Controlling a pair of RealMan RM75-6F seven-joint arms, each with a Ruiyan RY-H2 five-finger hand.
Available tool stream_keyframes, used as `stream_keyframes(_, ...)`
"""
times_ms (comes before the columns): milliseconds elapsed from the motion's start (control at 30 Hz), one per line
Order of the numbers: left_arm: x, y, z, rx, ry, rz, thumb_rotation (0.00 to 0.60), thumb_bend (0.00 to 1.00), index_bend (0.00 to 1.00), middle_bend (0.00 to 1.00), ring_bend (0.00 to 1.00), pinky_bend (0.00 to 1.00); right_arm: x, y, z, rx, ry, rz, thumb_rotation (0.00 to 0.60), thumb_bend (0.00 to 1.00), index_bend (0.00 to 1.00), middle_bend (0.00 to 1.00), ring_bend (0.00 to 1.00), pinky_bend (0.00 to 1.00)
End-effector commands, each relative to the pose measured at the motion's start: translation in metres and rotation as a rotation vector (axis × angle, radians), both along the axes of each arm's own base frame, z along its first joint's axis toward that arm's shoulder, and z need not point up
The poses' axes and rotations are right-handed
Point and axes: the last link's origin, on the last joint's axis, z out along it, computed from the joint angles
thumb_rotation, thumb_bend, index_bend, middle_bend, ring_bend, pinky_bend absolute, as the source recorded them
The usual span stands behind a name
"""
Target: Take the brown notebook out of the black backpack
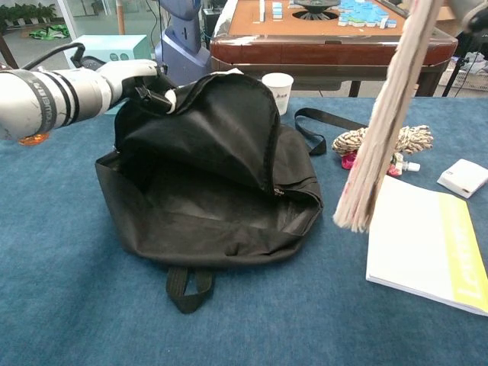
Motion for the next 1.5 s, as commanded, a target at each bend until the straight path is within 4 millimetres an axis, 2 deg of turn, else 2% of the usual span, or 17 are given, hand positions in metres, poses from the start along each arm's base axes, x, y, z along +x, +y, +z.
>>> stream_keyframes(33,-0.002,-0.010,0.000,-0.028,0.019,-0.026,0.600,0.68,0.69,0.20,0.08,0.06,-0.007,0.003,0.021,-0.058,0.003,-0.033,0.600,0.72,0.83,0.55,0.40,0.36)
stream_keyframes(100,-0.001,-0.015,0.000,-0.052,0.028,-0.045,0.600,0.61,0.58,0.16,0.06,0.06,-0.011,0.004,0.028,-0.074,0.004,-0.049,0.600,0.72,0.83,0.55,0.40,0.36)
stream_keyframes(200,0.000,-0.026,0.001,-0.083,0.044,-0.072,0.600,0.45,0.30,0.10,0.02,0.06,-0.017,0.004,0.039,-0.096,0.014,-0.077,0.600,0.72,0.83,0.55,0.40,0.37)
stream_keyframes(300,0.000,-0.038,0.004,-0.101,0.077,-0.105,0.600,0.34,0.15,0.06,0.00,0.06,-0.022,0.004,0.041,-0.085,0.024,-0.110,0.600,0.72,0.83,0.55,0.40,0.37)
stream_keyframes(400,0.000,-0.047,0.008,-0.097,0.095,-0.129,0.600,0.29,0.03,0.01,0.00,0.06,-0.027,0.004,0.038,-0.056,0.034,-0.140,0.600,0.72,0.83,0.55,0.40,0.37)
stream_keyframes(700,-0.008,-0.057,0.028,0.021,0.137,-0.182,0.599,0.25,0.00,0.00,0.00,0.05,-0.031,-0.008,0.012,0.088,0.066,-0.213,0.600,0.72,0.83,0.55,0.40,0.37)
stream_keyframes(967,-0.019,-0.060,0.051,0.077,0.153,-0.175,0.537,0.23,0.00,0.00,0.00,0.05,-0.027,-0.023,-0.011,0.171,0.105,-0.241,0.600,0.72,0.83,0.55,0.40,0.37)
stream_keyframes(1167,-0.026,-0.062,0.068,0.106,0.166,-0.168,0.525,0.22,0.00,0.00,0.00,0.05,-0.025,-0.031,-0.023,0.204,0.133,-0.260,0.600,0.72,0.83,0.54,0.40,0.37)
stream_keyframes(1367,-0.033,-0.064,0.070,0.085,0.160,-0.137,0.529,0.22,0.00,0.00,0.00,0.05,-0.020,-0.049,-0.040,0.257,0.142,-0.296,0.600,0.72,0.83,0.52,0.40,0.37)
stream_keyframes(1500,-0.036,-0.065,0.069,0.070,0.169,-0.129,0.553,0.22,0.00,0.00,0.00,0.05,-0.013,-0.066,-0.050,0.264,0.146,-0.316,0.600,0.71,0.83,0.48,0.38,0.37)
